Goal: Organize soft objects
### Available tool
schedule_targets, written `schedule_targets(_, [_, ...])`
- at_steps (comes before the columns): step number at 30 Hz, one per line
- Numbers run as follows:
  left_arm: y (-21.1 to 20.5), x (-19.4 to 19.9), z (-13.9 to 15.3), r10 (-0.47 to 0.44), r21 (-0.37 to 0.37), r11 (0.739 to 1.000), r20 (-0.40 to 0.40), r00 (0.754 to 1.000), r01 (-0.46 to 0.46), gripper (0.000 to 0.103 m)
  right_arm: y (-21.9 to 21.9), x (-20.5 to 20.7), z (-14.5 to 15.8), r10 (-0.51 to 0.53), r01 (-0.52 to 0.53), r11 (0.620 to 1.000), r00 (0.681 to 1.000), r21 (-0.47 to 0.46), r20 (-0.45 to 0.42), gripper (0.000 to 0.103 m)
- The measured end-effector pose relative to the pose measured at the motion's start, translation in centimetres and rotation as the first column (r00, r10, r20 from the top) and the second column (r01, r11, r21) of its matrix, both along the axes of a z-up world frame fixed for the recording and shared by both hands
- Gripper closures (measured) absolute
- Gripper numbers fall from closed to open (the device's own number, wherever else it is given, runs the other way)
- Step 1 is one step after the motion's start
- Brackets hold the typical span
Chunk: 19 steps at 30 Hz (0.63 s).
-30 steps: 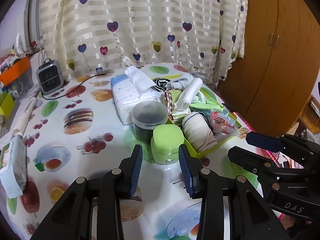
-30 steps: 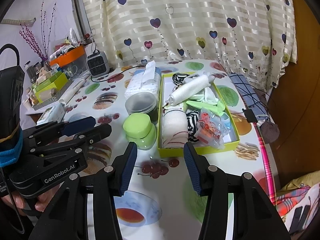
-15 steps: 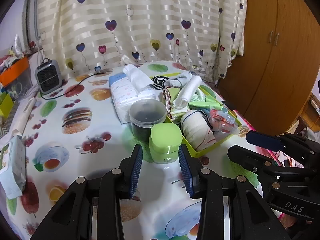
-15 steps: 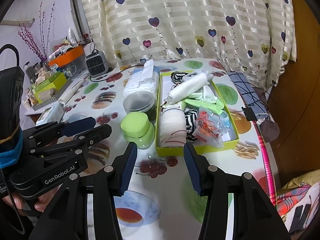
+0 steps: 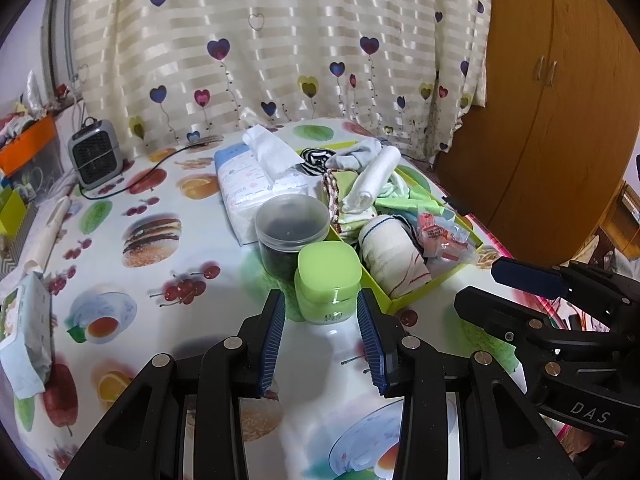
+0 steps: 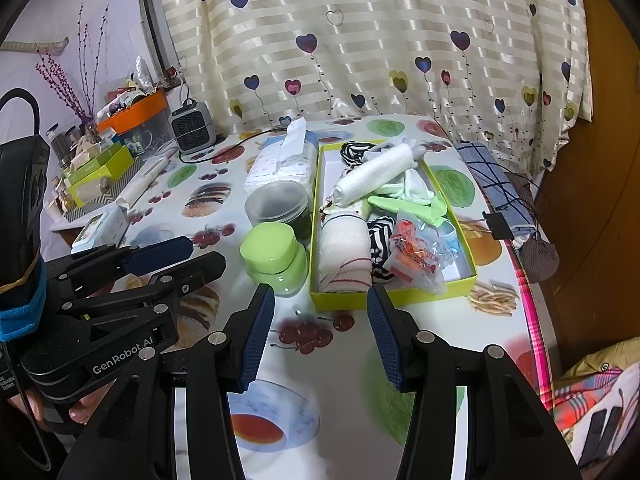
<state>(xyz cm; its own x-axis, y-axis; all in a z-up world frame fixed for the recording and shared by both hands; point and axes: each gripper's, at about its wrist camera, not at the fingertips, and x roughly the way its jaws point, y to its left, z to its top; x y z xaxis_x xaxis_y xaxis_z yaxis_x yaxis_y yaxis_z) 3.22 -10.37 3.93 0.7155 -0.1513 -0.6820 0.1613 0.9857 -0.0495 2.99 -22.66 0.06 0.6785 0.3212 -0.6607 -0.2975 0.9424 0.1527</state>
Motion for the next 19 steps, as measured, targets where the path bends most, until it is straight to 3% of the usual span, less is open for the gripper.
schedule_targets(19, [0.03,-0.28,-0.21,-0.018,-0.005,1.0,-0.007,1.0,0.018,0.067,-0.17,0.12,-0.14,-0.01,0.01,1.0,1.0,0.0,-0.011,0.053])
